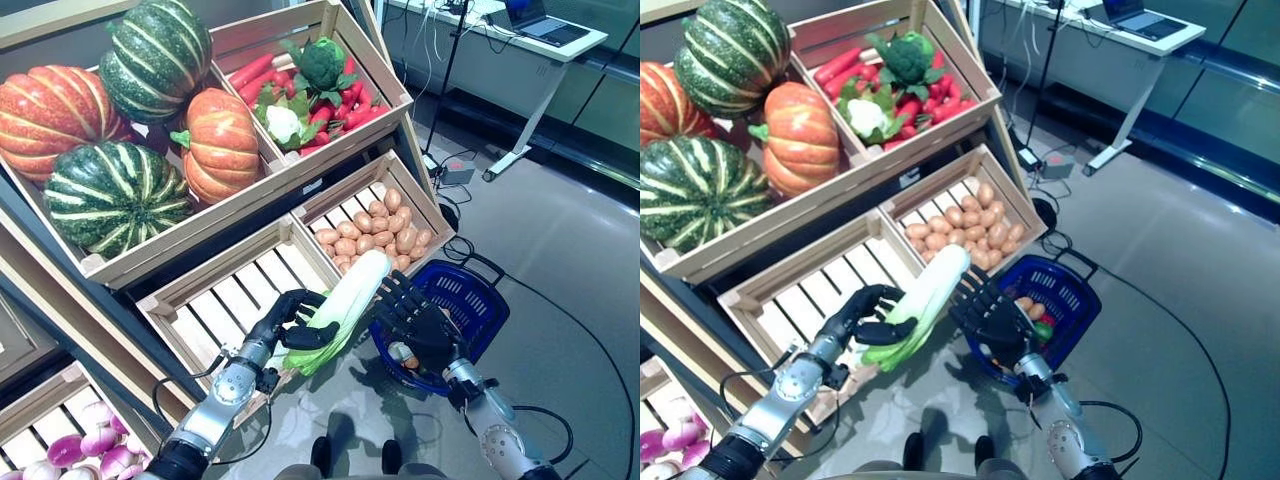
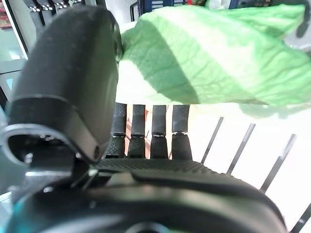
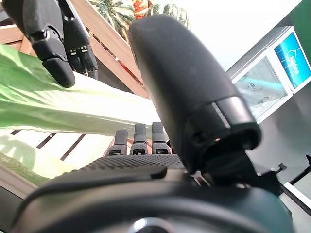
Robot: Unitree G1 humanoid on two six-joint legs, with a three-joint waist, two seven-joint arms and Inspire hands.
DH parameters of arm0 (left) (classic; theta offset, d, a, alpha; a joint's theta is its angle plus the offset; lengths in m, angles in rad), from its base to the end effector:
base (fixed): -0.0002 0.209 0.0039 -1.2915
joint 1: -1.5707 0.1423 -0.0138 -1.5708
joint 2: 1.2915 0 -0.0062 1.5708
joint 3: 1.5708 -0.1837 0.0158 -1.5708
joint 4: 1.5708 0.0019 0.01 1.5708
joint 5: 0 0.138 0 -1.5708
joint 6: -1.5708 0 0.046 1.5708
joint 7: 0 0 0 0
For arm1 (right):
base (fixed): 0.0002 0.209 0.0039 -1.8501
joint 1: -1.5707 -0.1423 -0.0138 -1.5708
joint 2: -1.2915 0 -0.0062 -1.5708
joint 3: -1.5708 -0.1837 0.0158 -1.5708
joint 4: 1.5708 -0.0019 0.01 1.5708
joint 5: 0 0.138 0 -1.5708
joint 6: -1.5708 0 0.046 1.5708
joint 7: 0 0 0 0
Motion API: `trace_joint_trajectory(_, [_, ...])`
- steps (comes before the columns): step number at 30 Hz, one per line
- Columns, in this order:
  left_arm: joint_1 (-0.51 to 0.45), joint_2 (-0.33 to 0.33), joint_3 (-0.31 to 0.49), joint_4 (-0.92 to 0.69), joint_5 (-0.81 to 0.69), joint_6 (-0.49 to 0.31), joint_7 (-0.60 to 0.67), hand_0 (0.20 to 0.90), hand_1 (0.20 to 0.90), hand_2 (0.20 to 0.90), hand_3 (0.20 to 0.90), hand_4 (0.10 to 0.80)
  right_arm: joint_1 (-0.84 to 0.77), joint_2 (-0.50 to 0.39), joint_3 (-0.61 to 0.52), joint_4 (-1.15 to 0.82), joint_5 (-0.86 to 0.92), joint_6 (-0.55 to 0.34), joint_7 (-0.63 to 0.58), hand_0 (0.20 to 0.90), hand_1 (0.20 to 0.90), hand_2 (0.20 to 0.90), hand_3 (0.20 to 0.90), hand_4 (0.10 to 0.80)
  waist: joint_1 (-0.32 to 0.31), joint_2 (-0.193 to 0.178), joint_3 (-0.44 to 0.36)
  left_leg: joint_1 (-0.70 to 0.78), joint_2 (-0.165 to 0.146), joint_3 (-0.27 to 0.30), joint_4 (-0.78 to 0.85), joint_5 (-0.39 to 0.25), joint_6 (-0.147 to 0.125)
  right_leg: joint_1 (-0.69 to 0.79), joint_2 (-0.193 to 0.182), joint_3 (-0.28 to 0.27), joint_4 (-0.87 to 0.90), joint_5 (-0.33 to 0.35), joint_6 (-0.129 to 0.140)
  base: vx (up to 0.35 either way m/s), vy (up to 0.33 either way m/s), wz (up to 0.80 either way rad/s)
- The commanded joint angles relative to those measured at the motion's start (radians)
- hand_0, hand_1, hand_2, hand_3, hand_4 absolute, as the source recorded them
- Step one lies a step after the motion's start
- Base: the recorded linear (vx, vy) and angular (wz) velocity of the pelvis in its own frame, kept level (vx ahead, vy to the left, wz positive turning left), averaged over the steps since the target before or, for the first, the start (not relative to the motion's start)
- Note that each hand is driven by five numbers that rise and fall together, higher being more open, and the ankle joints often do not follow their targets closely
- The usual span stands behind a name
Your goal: Put vegetables into the basket
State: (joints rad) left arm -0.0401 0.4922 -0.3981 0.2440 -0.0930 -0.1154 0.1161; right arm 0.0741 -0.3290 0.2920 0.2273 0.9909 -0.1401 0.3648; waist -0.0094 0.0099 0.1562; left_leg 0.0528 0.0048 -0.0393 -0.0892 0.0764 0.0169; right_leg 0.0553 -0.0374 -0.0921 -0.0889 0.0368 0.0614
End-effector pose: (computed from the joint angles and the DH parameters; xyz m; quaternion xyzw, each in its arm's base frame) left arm 0.1928 0.1900 0.0056 0.2163 0.0838 -0.1112 0.9663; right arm 0.1722 -0.1788 -0.0104 0.3286 0.0837 0.1741 0.9245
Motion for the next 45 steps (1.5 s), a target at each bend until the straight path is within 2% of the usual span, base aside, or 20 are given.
trace_joint_trajectory(1, [-0.109, -0.033, -0.046, -0.091, 0.015, -0.152, 0.087, 0.3, 0.3, 0.3, 0.3, 0.4, -0.085, 0.068, 0.028, -0.147, 0.037, -0.105, -0.007, 0.9, 0.9, 0.9, 0.9, 0.8, 0.015, -0.025, -0.097, -0.012, -0.008, -0.007, 0.002, -0.049, 0.013, 0.001, -0.056, 0.001, 0.002, 0.038, 0.018, 0.0, 0.0, 0.0])
trace_joint_trajectory(7, [-0.08, -0.029, 0.017, -0.103, 0.061, -0.211, 0.17, 0.3, 0.3, 0.3, 0.3, 0.4, -0.063, 0.072, 0.004, -0.144, 0.041, -0.1, -0.017, 0.9, 0.9, 0.9, 0.9, 0.8, 0.017, -0.03, -0.098, -0.014, -0.007, -0.01, 0.002, -0.048, 0.013, -0.001, -0.057, -0.003, 0.002, 0.041, 0.016, 0.0, 0.0, 0.0])
trace_joint_trajectory(14, [-0.081, -0.033, 0.026, -0.117, 0.103, -0.232, 0.21, 0.3, 0.3, 0.3, 0.3, 0.4, -0.061, 0.08, 0.004, -0.141, 0.036, -0.106, -0.045, 0.9, 0.9, 0.9, 0.9, 0.8, 0.017, -0.031, -0.098, -0.016, -0.006, -0.012, 0.002, -0.049, 0.011, -0.003, -0.056, -0.001, 0.002, 0.041, 0.016, 0.0, 0.0, 0.0])
trace_joint_trajectory(24, [-0.1, -0.022, -0.015, -0.138, 0.171, -0.238, 0.254, 0.3, 0.3, 0.3, 0.3, 0.4, -0.073, 0.075, 0.023, -0.14, 0.038, -0.105, -0.096, 0.9, 0.9, 0.9, 0.9, 0.8, 0.012, -0.032, -0.095, -0.017, -0.003, -0.005, 0.002, -0.051, 0.009, -0.007, -0.055, 0.008, 0.002, 0.04, 0.016, 0.002, 0.0, -0.01])
trace_joint_trajectory(36, [-0.116, 0.001, -0.074, -0.16, 0.158, -0.229, 0.137, 0.3, 0.3, 0.3, 0.3, 0.4, -0.092, 0.065, 0.042, -0.146, 0.053, -0.106, -0.114, 0.9, 0.9, 0.9, 0.9, 0.8, 0.011, -0.03, -0.09, -0.02, 0.002, -0.005, 0.002, -0.052, 0.007, -0.011, -0.052, 0.014, 0.002, 0.041, 0.018, 0.001, 0.0, 0.0])
trace_joint_trajectory(43, [-0.121, -0.002, -0.079, -0.152, 0.168, -0.244, 0.151, 0.3, 0.3, 0.3, 0.3, 0.4, -0.09, 0.071, 0.041, -0.138, 0.051, -0.099, -0.114, 0.9, 0.9, 0.9, 0.9, 0.8, 0.011, -0.028, -0.094, -0.022, 0.002, -0.006, 0.002, -0.05, 0.006, -0.011, -0.053, 0.014, 0.002, 0.041, 0.018, 0.0, 0.0, 0.0])
trace_joint_trajectory(45, [-0.12, 0.002, -0.078, -0.155, 0.203, -0.272, 0.171, 0.3, 0.3, 0.3, 0.3, 0.4, -0.086, 0.072, 0.039, -0.131, 0.064, -0.091, -0.114, 0.9, 0.9, 0.9, 0.9, 0.8, 0.011, -0.028, -0.096, -0.023, 0.003, -0.007, 0.002, -0.051, 0.006, -0.011, -0.054, 0.012, 0.002, 0.04, 0.018, 0.0, 0.0, 0.0])
